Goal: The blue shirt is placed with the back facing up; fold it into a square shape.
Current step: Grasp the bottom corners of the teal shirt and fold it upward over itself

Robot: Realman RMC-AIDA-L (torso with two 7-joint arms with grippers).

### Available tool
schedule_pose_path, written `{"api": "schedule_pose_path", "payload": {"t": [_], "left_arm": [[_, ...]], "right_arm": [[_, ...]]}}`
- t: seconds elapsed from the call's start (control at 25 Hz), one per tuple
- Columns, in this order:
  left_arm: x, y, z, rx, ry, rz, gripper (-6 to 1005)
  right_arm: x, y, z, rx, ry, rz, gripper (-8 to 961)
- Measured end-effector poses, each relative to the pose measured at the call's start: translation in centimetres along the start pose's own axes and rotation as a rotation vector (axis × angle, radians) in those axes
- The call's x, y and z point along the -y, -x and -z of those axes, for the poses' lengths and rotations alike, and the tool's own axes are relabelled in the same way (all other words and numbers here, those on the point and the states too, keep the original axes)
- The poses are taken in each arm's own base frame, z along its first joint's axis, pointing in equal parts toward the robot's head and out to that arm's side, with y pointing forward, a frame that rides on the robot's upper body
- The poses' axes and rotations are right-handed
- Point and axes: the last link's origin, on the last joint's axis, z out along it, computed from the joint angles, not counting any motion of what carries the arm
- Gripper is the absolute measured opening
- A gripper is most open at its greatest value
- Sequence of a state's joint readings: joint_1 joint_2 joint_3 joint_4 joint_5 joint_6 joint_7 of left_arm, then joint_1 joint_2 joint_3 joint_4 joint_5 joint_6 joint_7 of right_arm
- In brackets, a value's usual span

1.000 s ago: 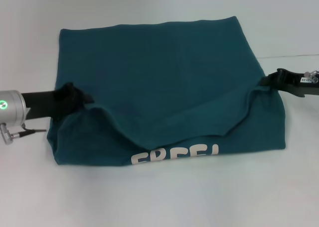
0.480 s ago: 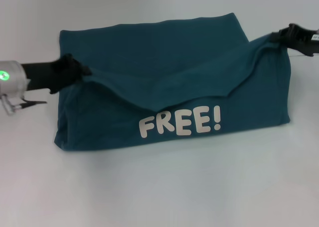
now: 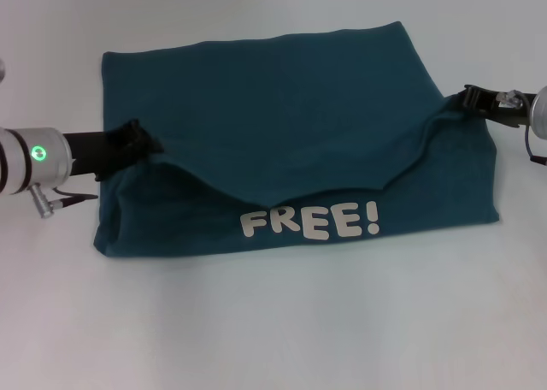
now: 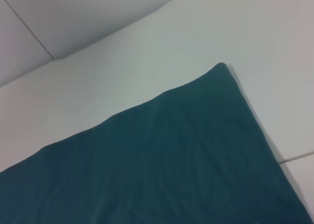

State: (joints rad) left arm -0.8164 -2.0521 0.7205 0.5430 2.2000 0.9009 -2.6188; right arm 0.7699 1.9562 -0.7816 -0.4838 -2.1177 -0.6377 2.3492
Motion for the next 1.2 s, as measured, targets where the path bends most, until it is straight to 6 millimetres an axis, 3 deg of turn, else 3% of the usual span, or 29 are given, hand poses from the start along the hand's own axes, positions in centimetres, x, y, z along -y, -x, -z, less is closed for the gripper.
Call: {"api": "schedule_pose_path", "payload": {"t": [0.4,0.72,1.2], "left_arm": [[-0.1,-1.9,1.6,-0.076,0.025,0.034,20],[-0.4,-1.5,0.5,-0.076,0.001,0.022,20],[-1.1,-1.5,0.5,-0.103,0.019,0.012,19]], "right_arm": [[-2.7,3.6,0.5,0.05,0.081,0.055,60],[-3.4,2.9,-1.0,0.039,0.031,0.125,61],[-3.7,3.0,-1.1,0.045,0.035,0.132,63]]}}
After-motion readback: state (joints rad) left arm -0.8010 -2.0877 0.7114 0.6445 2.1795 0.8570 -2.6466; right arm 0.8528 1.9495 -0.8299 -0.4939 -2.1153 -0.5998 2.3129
